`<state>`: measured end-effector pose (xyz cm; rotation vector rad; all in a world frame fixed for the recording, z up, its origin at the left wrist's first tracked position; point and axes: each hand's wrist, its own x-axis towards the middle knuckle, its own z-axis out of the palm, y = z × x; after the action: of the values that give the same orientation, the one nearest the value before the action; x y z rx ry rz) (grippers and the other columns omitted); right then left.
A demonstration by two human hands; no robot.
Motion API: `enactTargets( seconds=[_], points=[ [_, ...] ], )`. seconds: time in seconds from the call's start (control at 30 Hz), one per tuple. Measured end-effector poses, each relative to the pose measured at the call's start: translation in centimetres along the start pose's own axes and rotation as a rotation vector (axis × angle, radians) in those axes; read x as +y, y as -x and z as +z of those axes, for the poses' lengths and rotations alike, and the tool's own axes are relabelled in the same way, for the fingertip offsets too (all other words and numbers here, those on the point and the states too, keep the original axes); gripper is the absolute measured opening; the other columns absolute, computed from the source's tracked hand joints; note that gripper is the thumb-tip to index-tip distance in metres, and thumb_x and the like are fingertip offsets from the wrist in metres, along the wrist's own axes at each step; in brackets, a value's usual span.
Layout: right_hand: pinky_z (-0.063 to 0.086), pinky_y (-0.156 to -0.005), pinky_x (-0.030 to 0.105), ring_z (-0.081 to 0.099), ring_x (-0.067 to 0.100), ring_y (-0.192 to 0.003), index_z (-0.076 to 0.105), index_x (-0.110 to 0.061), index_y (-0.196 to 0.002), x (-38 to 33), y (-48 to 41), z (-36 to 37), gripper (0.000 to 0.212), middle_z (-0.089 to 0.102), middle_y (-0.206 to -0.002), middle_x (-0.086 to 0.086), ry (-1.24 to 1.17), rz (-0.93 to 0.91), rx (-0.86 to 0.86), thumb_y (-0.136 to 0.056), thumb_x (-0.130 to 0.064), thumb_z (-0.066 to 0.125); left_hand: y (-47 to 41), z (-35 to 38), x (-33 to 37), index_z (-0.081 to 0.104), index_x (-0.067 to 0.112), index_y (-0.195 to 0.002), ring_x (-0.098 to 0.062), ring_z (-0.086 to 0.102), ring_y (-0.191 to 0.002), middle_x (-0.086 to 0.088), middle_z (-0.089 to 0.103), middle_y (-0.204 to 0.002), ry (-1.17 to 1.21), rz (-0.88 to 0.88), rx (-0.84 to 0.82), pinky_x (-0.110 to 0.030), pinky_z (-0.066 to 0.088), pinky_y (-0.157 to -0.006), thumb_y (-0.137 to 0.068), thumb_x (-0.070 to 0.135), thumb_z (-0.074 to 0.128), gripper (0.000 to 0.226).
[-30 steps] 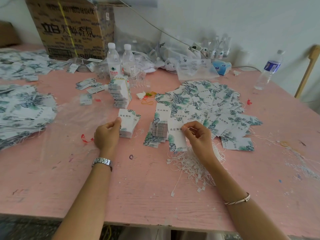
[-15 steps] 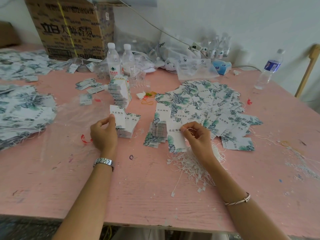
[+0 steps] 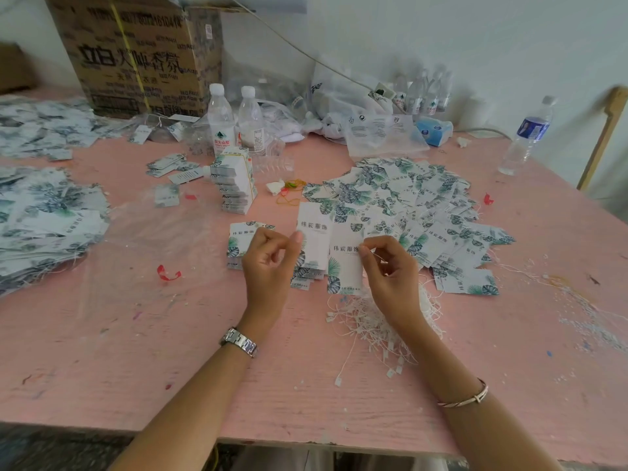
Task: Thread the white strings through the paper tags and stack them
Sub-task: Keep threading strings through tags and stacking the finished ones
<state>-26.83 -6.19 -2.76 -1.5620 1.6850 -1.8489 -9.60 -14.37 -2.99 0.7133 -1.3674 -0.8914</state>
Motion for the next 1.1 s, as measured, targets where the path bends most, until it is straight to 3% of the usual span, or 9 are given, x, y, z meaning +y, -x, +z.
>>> enactTargets(
  seconds=[0.23,0.37,0.63,0.83,1.0,1.1],
  points=[
    [0.034,-0.044,0.043,0.046,0.027,-0.052,0.063,-0.014,-0.091,-0.7,0.4,0.6,0.004,0.06,-0.075,0.001,0.05,-0.13,0.014,-0.096,-0.014,0.063,1.6,1.1,-0.4,0.067,0.023,-0.069,-0.013,0.041,-0.064,0.0,0.049,-0.072,-0.107,-0.023,-0.055,-0.026,0.035,-0.062,-0.09,0.035,0.07,0.024],
    [0.034,-0.042,0.042,0.046,0.026,-0.051,0.063,-0.012,-0.091,-0.7,0.5,0.7,0.007,0.061,-0.075,0.005,0.059,-0.136,-0.004,-0.096,-0.016,0.063,1.8,1.3,-0.2,0.064,0.034,-0.07,-0.007,0.041,-0.064,0.009,0.047,-0.072,-0.136,-0.014,-0.098,-0.021,0.037,-0.061,-0.089,0.029,0.073,0.021],
    [0.038,-0.046,0.046,0.05,0.026,-0.055,0.063,-0.014,-0.092,-0.8,0.6,0.7,0.005,0.06,-0.076,0.003,0.062,-0.135,0.036,-0.096,-0.017,0.061,2.4,1.7,-0.1,0.072,0.022,-0.075,-0.006,0.044,-0.066,0.001,0.053,-0.077,-0.121,-0.039,-0.194,-0.014,0.037,-0.064,-0.085,0.034,0.073,0.017],
    [0.038,-0.046,0.044,0.048,0.024,-0.055,0.063,-0.014,-0.094,-0.9,0.6,0.8,0.009,0.06,-0.076,0.004,0.061,-0.137,0.047,-0.096,-0.022,0.06,2.4,1.8,-0.2,0.073,0.008,-0.08,-0.008,0.044,-0.065,0.002,0.055,-0.084,-0.107,-0.02,-0.201,-0.013,0.037,-0.064,-0.085,0.033,0.073,0.025],
    [0.038,-0.046,0.044,0.048,0.027,-0.054,0.062,-0.011,-0.092,-0.9,0.6,0.7,0.01,0.059,-0.071,0.011,0.07,-0.123,0.056,-0.096,-0.02,0.062,2.7,2.1,-0.5,0.07,0.006,-0.08,-0.017,0.052,-0.068,-0.001,0.058,-0.092,-0.157,0.002,-0.234,-0.011,0.039,-0.066,-0.089,0.026,0.073,0.022],
    [0.037,-0.046,0.044,0.047,0.025,-0.053,0.062,-0.01,-0.092,-0.9,0.6,0.7,0.008,0.059,-0.07,0.009,0.066,-0.126,0.054,-0.096,-0.017,0.062,2.8,2.2,-0.5,0.068,0.007,-0.079,-0.013,0.054,-0.069,0.001,0.058,-0.092,-0.166,0.002,-0.24,-0.01,0.039,-0.066,-0.09,0.023,0.072,0.019]
  ],
)
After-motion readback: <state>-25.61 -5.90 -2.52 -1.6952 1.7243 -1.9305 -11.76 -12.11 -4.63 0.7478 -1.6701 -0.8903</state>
